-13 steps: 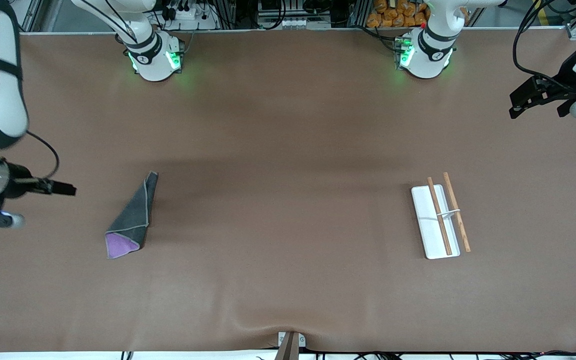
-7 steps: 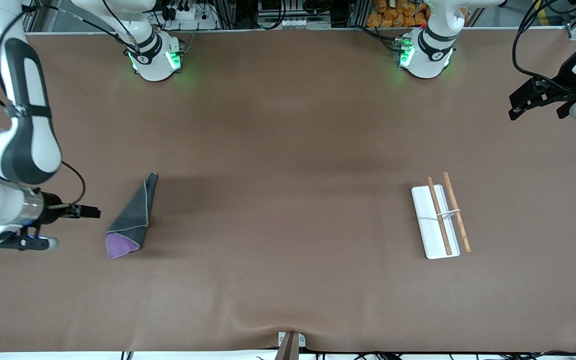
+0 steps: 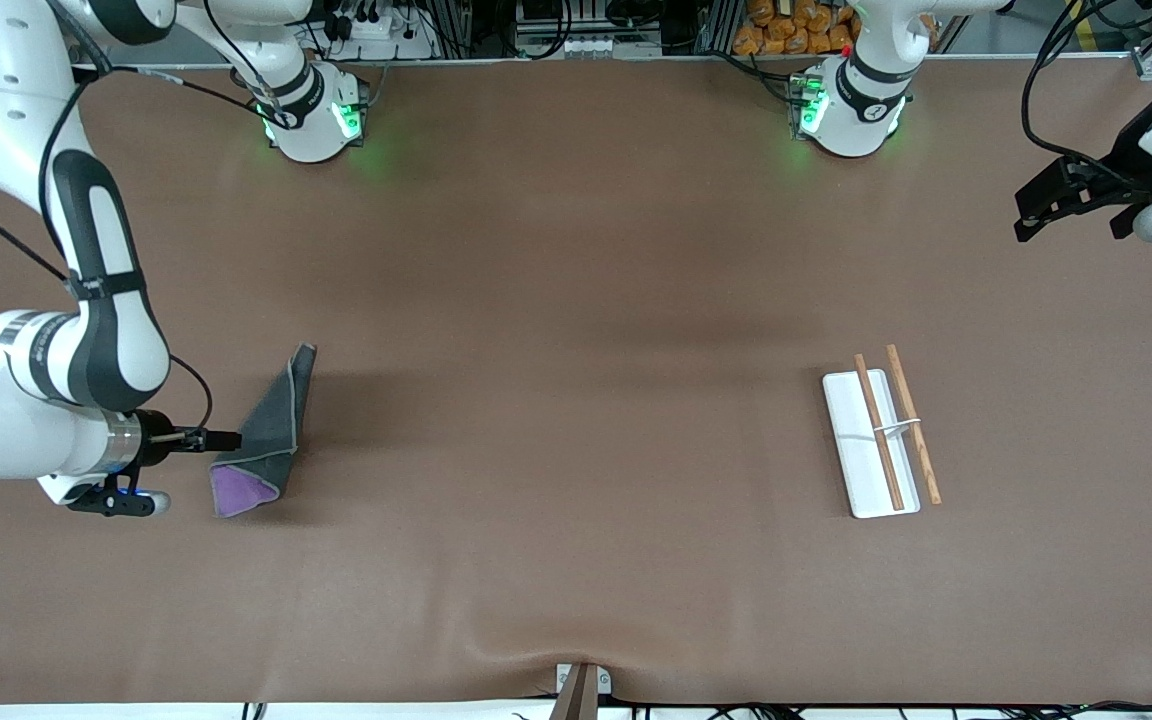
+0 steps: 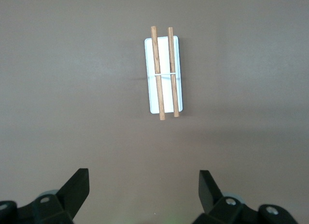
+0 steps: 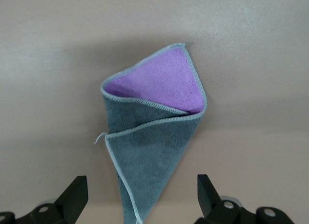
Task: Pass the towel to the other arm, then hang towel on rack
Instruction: 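Reach the right gripper down to the grey towel's tip, then close the right gripper on the grey towel's tip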
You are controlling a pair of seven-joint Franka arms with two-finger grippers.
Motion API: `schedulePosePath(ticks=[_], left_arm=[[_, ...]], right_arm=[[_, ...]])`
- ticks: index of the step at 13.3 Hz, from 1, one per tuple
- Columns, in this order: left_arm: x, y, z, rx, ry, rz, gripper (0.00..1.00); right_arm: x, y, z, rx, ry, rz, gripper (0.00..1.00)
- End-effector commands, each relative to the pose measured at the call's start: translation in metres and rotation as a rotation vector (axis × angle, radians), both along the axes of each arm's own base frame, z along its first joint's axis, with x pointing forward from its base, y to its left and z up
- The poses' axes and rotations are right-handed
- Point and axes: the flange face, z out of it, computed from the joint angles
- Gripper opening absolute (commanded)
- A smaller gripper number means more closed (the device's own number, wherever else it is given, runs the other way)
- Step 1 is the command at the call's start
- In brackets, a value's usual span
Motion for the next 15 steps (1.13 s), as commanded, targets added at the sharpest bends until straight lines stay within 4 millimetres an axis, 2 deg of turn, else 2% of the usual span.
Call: schedulePosePath(ticks=[1,4,9,11,15], left_arm=[[0.001,-0.002,0.001,-0.013,-0.010,0.001,1.00],[0.001,-0.002,0.001,-0.013,-0.010,0.003,1.00],[0.001,-0.002,0.001,-0.013,-0.010,0.001,1.00],[0.002,-0.001,-0.001,-0.013,-0.006,-0.004,1.00],[0.003,0.000,0.001,-0.013,-0.010,-0.004,1.00]], right_arm=[[0.004,-0.013,-0.025,0.034,-0.009,-0.052,1.00],[0.004,-0.017,-0.046,0.032,-0.007,-0.079,1.00],[0.005,-0.025,-0.068,0.021,-0.035,-0.087,1.00],[0.003,-0.028,-0.084,0.021,-0.022,-0.087,1.00],[0.003,-0.034,-0.089,0.016,-0.033,-0.091,1.00]])
